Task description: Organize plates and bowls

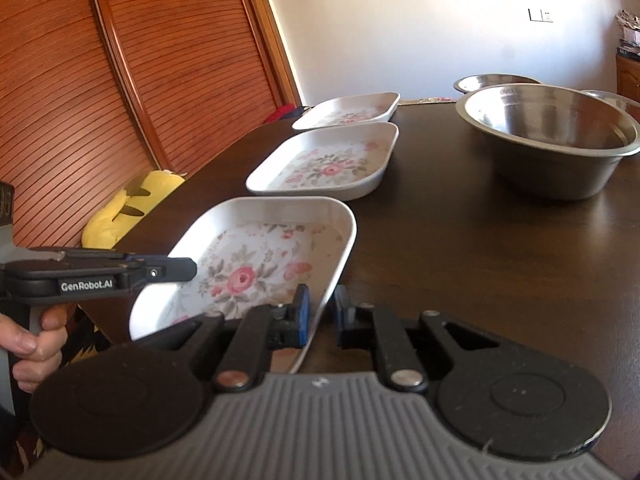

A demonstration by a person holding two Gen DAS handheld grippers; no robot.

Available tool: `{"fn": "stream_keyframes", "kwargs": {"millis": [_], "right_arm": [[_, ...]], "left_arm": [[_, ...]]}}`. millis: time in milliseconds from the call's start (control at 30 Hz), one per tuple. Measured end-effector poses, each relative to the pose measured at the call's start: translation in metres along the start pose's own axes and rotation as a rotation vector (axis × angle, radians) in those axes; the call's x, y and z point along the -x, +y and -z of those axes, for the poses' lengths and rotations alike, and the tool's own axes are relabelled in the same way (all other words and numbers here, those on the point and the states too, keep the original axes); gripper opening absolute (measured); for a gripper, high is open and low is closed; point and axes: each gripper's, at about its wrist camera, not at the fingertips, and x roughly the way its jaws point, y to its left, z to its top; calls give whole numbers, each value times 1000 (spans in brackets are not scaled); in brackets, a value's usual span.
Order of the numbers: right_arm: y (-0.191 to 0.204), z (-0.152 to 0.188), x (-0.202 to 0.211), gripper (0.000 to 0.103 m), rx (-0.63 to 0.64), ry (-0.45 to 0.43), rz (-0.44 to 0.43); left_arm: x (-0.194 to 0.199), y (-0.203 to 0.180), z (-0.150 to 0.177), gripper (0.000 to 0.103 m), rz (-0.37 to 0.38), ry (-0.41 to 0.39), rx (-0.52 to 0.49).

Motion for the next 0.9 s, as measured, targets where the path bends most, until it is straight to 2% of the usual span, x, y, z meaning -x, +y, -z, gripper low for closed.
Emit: {"fn": "stream_keyframes", "kwargs": {"millis": [500,900], "right_arm": [[3,0,1,16,17,-22,28],[-1,-25,20,16,51,-104,64]], "left_arm": [[-4,1,-1,14,-14,-9,10],[3,8,-15,28,-44,-46,5]]}}
